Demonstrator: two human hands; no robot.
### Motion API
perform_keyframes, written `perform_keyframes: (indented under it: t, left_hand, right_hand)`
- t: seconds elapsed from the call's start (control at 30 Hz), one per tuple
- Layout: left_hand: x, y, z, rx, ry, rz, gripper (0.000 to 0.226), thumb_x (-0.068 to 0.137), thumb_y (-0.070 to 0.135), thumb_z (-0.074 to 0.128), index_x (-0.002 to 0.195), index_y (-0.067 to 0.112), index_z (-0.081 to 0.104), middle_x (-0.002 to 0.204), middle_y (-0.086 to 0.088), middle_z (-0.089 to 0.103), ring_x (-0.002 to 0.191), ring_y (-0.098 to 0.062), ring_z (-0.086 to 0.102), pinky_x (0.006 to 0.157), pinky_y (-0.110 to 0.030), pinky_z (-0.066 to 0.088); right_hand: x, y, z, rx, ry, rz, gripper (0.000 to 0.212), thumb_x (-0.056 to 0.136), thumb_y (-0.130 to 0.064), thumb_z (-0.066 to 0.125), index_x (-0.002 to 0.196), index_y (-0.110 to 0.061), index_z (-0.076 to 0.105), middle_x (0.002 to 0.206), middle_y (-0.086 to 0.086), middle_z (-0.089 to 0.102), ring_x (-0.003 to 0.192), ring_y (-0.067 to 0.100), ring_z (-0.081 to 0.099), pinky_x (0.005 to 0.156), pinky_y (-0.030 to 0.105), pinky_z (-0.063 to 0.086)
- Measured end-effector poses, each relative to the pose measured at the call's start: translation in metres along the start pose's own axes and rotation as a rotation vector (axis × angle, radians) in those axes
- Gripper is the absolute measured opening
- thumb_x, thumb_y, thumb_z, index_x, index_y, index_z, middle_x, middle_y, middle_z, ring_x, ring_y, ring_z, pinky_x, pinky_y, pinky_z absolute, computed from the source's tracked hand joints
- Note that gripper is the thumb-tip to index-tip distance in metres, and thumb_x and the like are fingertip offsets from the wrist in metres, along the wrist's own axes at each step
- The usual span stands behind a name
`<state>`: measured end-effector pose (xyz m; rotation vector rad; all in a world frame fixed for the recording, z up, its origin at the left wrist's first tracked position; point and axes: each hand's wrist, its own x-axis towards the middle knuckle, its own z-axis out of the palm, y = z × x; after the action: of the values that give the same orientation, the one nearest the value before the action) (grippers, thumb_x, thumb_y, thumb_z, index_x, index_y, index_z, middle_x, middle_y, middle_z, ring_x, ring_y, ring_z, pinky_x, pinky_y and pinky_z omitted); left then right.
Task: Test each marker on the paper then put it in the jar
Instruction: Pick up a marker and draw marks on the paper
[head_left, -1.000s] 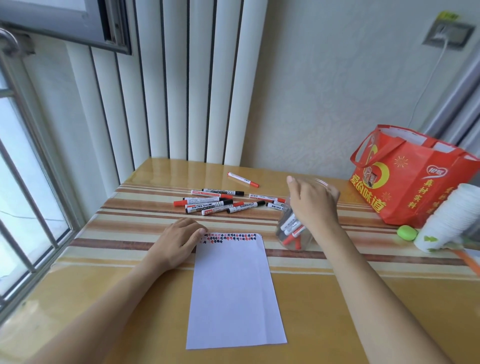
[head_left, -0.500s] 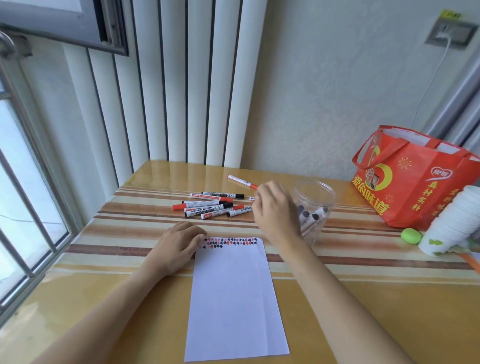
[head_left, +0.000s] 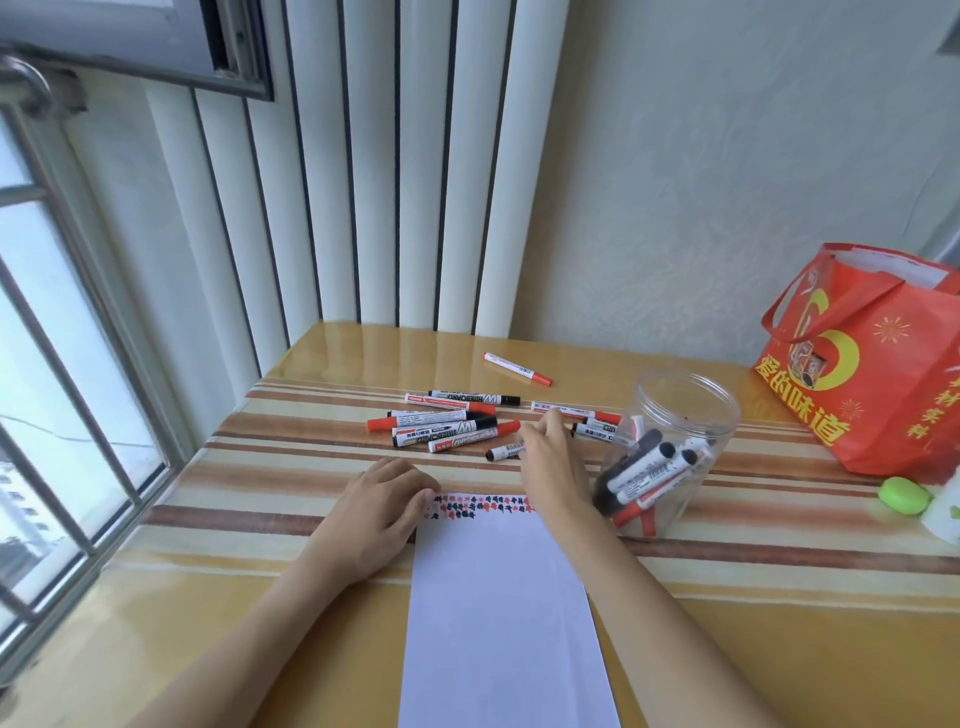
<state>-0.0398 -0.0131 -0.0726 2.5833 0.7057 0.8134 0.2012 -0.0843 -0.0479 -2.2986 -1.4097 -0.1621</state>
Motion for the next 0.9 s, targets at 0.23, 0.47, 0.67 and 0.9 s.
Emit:
perform_keyframes:
  t: [0.23,0.47,0.67,0.9]
  left_hand:
    - [-0.002,-0.003,0.003,-0.011,0.027,0.022,0.041,0.104,0.039,0.037,0.135,0.026,0.060,0.119,0.014,0.061,0.113,-0.011,0.056,0.095,-0.036,0.048]
    - [-0.002,0.003,-0.004,-0.059,0.033,0.025,0.048,0.104,0.057,0.038,0.138,0.026,0.052,0.112,0.021,0.059,0.108,-0.006,0.054,0.092,-0.029,0.043]
    - [-0.001,-0.002,-0.001,0.030,0.151,0.030,0.031,0.104,0.044,0.045,0.113,0.022,0.064,0.102,0.011,0.045,0.094,-0.014,0.046,0.081,-0.029,0.041]
    - [-0.001,0.004,0.002,0.149,0.097,0.110,0.020,0.104,0.033,0.042,0.099,0.020,0.056,0.096,0.011,0.057,0.088,-0.017,0.046,0.076,-0.037,0.046]
  right_hand:
    - [-0.038,-0.010,-0.016,0.396,0.381,-0.282,0.006,0.098,-0.010,0.069,0.099,-0.009,0.063,0.091,0.000,0.059,0.075,0.015,0.061,0.067,0.023,0.048]
    - [-0.068,-0.045,-0.024,1.157,-0.032,0.107,0.011,0.085,-0.020,0.060,0.086,-0.022,0.050,0.068,0.016,0.070,0.057,0.026,0.065,0.053,0.030,0.045]
    - [-0.069,-0.039,-0.034,1.286,-0.354,0.184,0.008,0.095,0.004,0.058,0.095,0.000,0.051,0.084,0.021,0.075,0.069,0.031,0.071,0.061,0.031,0.051]
    - [-0.066,-0.023,-0.017,0.225,-0.027,-0.411,0.018,0.087,-0.030,0.059,0.101,-0.027,0.070,0.096,-0.011,0.065,0.094,0.017,0.061,0.083,0.039,0.050]
